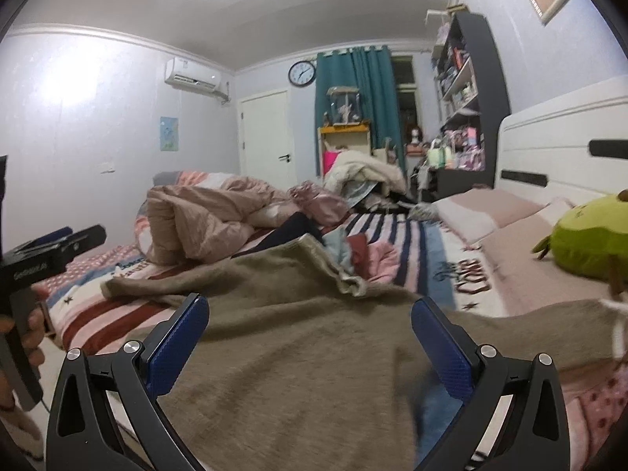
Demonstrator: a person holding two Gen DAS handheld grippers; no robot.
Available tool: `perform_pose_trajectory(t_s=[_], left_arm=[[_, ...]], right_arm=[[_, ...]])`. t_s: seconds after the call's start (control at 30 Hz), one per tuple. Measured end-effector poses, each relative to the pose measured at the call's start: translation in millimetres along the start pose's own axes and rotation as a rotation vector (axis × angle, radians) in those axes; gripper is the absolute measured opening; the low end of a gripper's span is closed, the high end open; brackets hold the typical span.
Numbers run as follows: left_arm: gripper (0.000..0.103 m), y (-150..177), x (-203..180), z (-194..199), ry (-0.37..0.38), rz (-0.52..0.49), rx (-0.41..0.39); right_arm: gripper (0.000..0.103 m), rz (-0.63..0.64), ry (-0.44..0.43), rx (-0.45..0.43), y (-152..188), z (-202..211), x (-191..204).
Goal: Fold small clothes
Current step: 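Grasp the white-ribbed cuff of a brown sweater sleeve with the left gripper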
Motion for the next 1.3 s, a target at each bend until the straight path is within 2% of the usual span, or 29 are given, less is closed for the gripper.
perform_pose_trajectory(t_s=[0.07, 0.2, 0.27, 0.37, 0.47, 0.53, 0.6, 0.7, 0.73, 0.77, 0.83, 0.9, 1.03, 1.1, 1.13, 1.17, 1.23, 1.3], left_arm=[[0.102, -3, 22, -19, -0.009, 0.024, 0.013], [0.102, -7, 74, -68, -0.090, 0.054, 0.046], [0.102, -4, 106, -104, -0.138, 0.016, 0.093], [0.102, 6, 160, -149, -0.248, -0.027, 0.152], [0.102, 23, 212, -185, -0.296, -0.020, 0.231], [0.102, 37, 240, -205, -0.291, -0.016, 0.282], [0.102, 50, 260, -219, -0.303, -0.027, 0.323], [0.101, 70, 284, -231, -0.280, -0.040, 0.387], [0.096, 77, 294, -236, -0.267, -0.032, 0.424], [0.092, 80, 303, -237, -0.280, -0.029, 0.438], [0.092, 88, 325, -241, -0.316, -0.022, 0.453], [0.092, 94, 339, -244, -0.321, -0.019, 0.470], [0.092, 102, 348, -247, -0.347, -0.099, 0.504], [0.078, 104, 351, -252, -0.335, -0.117, 0.524], [0.067, 106, 352, -255, -0.332, -0.121, 0.538], [0.061, 106, 353, -258, -0.330, -0.121, 0.553], [0.061, 107, 354, -263, -0.318, -0.119, 0.565], [0.052, 108, 354, -266, -0.314, -0.110, 0.566]], right_arm=[[0.103, -0.006, -0.015, 0.008, 2, -15, 4], [0.103, -0.006, -0.032, 0.047, 11, -39, 13], [0.103, -0.001, -0.031, 0.074, 16, -50, 15], [0.103, 0.002, -0.032, 0.104, 25, -62, 16], [0.103, 0.002, -0.036, 0.140, 33, -75, 18], [0.103, 0.008, -0.042, 0.163, 39, -84, 20], [0.103, 0.020, -0.045, 0.181, 42, -91, 23], [0.103, 0.024, -0.040, 0.205, 48, -99, 24], [0.103, 0.017, -0.040, 0.215, 50, -102, 23], [0.103, 0.009, -0.043, 0.221, 52, -104, 22], [0.103, 0.001, -0.046, 0.238, 56, -109, 19], [0.103, 0.006, -0.031, 0.261, 61, -113, 16], [0.103, 0.015, 0.004, 0.295, 70, -118, 11], [0.103, 0.006, 0.008, 0.308, 73, -119, 8], [0.103, 0.004, 0.008, 0.311, 73, -119, 8], [0.103, 0.003, 0.009, 0.315, 74, -119, 9], [0.103, 0.005, 0.011, 0.316, 74, -119, 9], [0.103, 0.009, 0.014, 0.312, 73, -118, 9]])
Point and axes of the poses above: each gripper's, at about its wrist camera, not at the fingertips, and z roughly against the way its jaws point, x to its left, y to its underside, the point moved 4 cm from there along -z, roughly the way its jaws point, and after that the axes turned 4 degrees about z, right-handed, at the moved point
